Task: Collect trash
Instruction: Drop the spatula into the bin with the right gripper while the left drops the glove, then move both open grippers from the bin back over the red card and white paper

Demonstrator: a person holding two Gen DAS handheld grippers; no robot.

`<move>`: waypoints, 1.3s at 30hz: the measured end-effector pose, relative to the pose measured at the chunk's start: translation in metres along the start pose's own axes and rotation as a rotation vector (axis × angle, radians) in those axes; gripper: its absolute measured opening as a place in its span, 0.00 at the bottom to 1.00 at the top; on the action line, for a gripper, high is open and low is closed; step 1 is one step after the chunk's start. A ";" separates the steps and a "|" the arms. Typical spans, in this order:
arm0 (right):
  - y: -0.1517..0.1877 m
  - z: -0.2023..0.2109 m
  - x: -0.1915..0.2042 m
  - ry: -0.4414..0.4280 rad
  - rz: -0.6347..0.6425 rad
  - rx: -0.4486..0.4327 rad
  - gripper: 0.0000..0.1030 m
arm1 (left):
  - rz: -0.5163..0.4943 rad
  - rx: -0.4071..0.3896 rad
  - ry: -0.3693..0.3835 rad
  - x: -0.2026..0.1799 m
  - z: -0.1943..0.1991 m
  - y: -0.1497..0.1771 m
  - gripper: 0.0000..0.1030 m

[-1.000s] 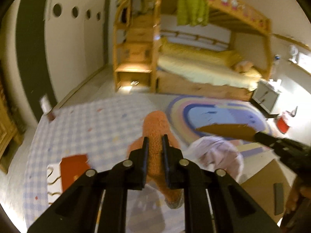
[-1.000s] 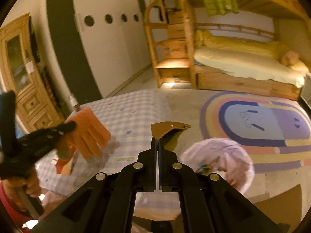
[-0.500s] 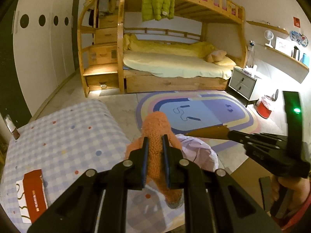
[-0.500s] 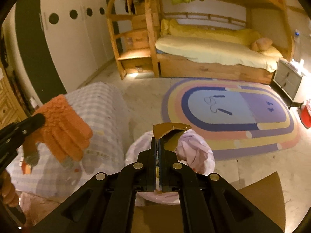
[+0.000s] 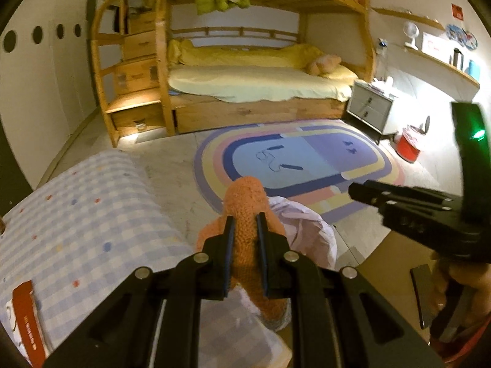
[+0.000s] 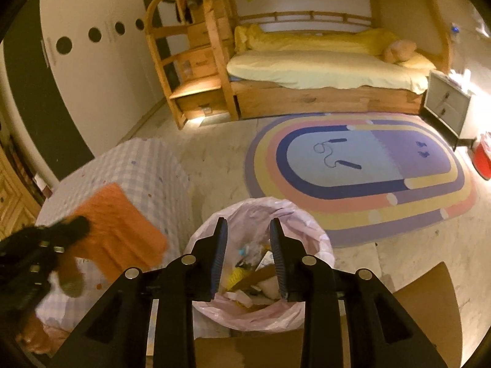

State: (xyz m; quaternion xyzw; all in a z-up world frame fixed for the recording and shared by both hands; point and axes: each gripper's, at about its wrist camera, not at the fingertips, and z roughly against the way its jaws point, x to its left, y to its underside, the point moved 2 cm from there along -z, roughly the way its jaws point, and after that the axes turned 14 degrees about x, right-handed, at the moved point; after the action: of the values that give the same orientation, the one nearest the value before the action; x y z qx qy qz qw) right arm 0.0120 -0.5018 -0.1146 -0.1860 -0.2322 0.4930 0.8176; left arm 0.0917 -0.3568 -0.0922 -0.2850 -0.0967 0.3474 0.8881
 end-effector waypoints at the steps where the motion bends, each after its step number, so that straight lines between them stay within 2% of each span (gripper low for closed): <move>1: 0.000 0.004 -0.003 -0.002 -0.005 -0.008 0.30 | -0.007 0.008 0.001 -0.004 -0.006 -0.004 0.13; 4: -0.001 0.011 -0.010 0.005 -0.020 -0.024 0.30 | -0.009 0.027 0.022 -0.011 -0.021 -0.015 0.13; 5: -0.001 0.015 -0.014 0.007 -0.030 -0.034 0.30 | -0.008 0.029 0.030 -0.012 -0.026 -0.021 0.18; 6: -0.002 0.016 -0.015 0.011 -0.035 -0.038 0.30 | -0.004 0.030 0.032 -0.013 -0.029 -0.026 0.35; 8: -0.002 0.022 -0.018 0.015 -0.042 -0.048 0.31 | 0.014 0.011 0.030 -0.012 -0.026 -0.031 0.58; 13: 0.001 0.030 -0.010 -0.002 -0.036 -0.063 0.32 | 0.047 -0.058 -0.010 0.006 0.005 -0.022 0.62; 22: 0.015 0.037 0.063 -0.112 0.096 -0.045 0.33 | 0.144 -0.086 -0.185 0.067 0.068 0.045 0.70; 29: 0.037 0.029 0.161 -0.236 0.280 0.018 0.35 | 0.273 -0.075 -0.313 0.122 0.109 0.106 0.73; 32: 0.047 0.025 0.204 -0.266 0.366 0.040 0.36 | 0.346 -0.068 -0.363 0.151 0.124 0.133 0.73; 39: 0.074 0.014 0.289 -0.302 0.540 0.073 0.44 | 0.499 -0.042 -0.539 0.215 0.151 0.195 0.75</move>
State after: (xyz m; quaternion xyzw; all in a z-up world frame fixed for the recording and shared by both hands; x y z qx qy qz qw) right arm 0.0684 -0.2101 -0.0858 -0.1360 -0.2753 0.7223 0.6196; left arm 0.0857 -0.0301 -0.0859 -0.2163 -0.2621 0.6139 0.7125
